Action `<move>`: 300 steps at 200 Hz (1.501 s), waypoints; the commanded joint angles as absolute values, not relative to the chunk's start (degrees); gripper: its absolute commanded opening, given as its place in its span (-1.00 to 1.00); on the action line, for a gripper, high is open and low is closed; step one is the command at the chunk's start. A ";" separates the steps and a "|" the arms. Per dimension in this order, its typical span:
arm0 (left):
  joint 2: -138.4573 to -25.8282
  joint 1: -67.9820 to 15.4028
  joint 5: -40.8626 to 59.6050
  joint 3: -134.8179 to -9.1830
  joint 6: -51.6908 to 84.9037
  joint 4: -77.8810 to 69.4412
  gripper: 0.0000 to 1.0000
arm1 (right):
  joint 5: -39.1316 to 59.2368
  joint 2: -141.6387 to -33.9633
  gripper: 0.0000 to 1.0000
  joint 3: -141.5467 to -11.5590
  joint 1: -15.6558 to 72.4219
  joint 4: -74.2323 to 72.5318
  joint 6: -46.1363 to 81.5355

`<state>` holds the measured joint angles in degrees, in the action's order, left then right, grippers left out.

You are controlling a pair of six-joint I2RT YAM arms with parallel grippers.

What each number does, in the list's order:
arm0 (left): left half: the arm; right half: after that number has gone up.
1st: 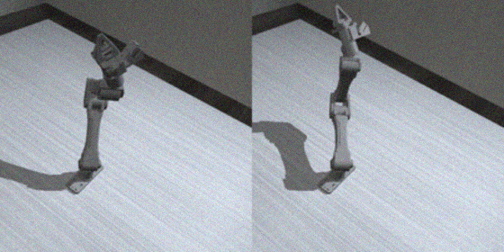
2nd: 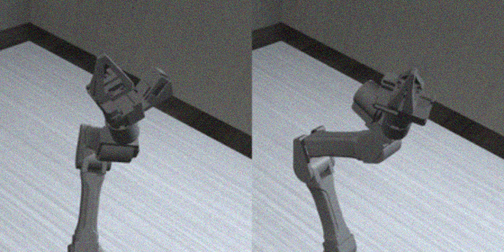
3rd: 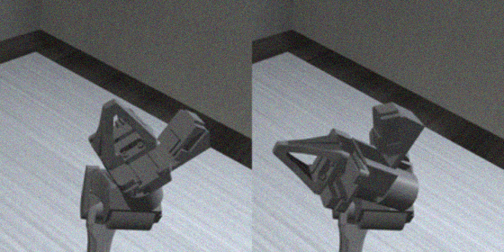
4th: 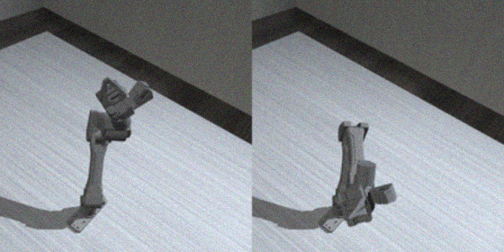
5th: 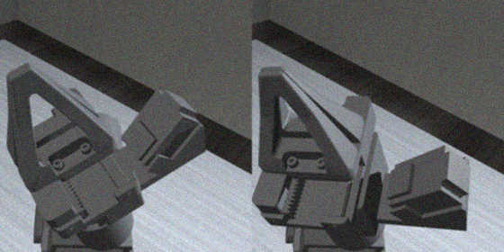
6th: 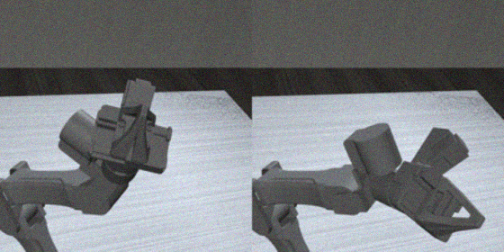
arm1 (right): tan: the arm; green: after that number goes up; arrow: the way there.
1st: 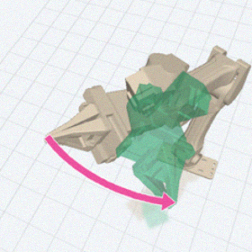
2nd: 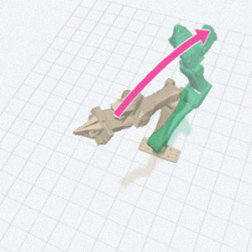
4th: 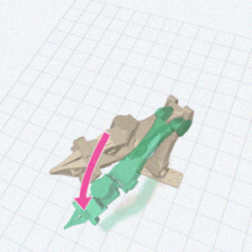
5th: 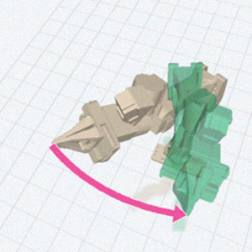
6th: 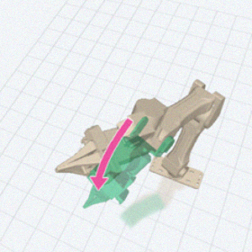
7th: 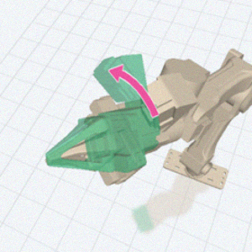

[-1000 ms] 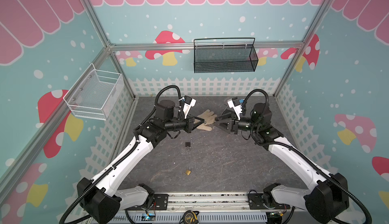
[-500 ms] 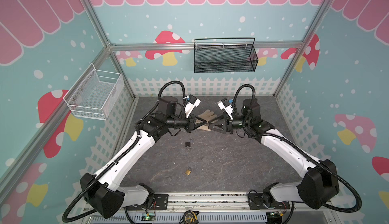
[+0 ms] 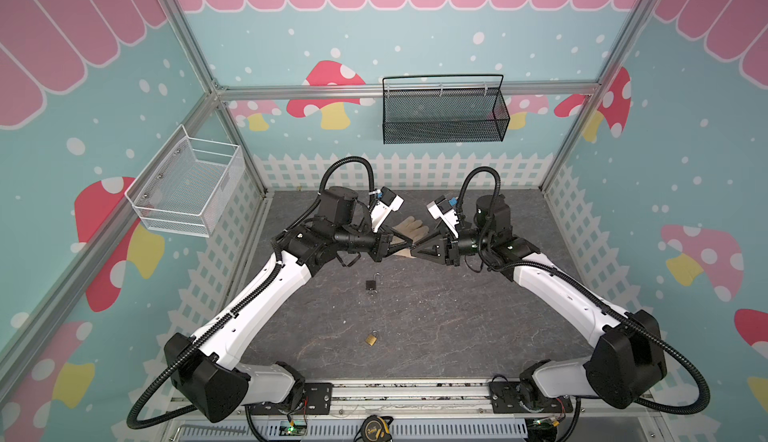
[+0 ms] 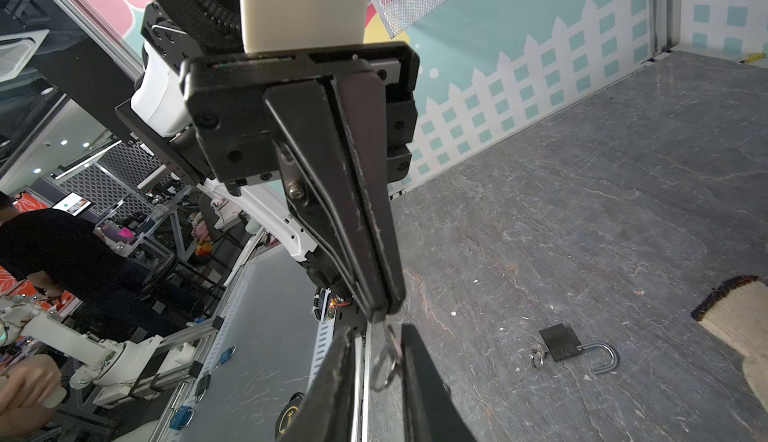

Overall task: Unlock with the key
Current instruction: 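Open the left gripper to release the key to the right gripper, then lower the left gripper toward the brass padlock while the right gripper holds the key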

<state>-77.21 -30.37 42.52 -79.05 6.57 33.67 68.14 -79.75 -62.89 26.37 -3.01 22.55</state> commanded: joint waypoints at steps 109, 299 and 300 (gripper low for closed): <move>-78.40 -30.71 44.69 -82.86 0.73 38.48 -1.00 | 71.36 -80.05 -0.98 -64.25 26.81 -2.73 19.80; -56.58 -40.55 3.17 -46.01 39.50 29.03 0.40 | 44.30 -70.32 -1.00 -45.29 28.99 1.21 29.64; -56.68 -40.66 2.99 -45.86 39.66 29.19 0.40 | 44.17 -70.27 -1.00 -45.19 29.17 1.26 29.67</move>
<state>-56.29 -38.11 11.79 -50.57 31.99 28.16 50.39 -71.88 -46.92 26.76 0.05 28.32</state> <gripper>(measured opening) 0.699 0.051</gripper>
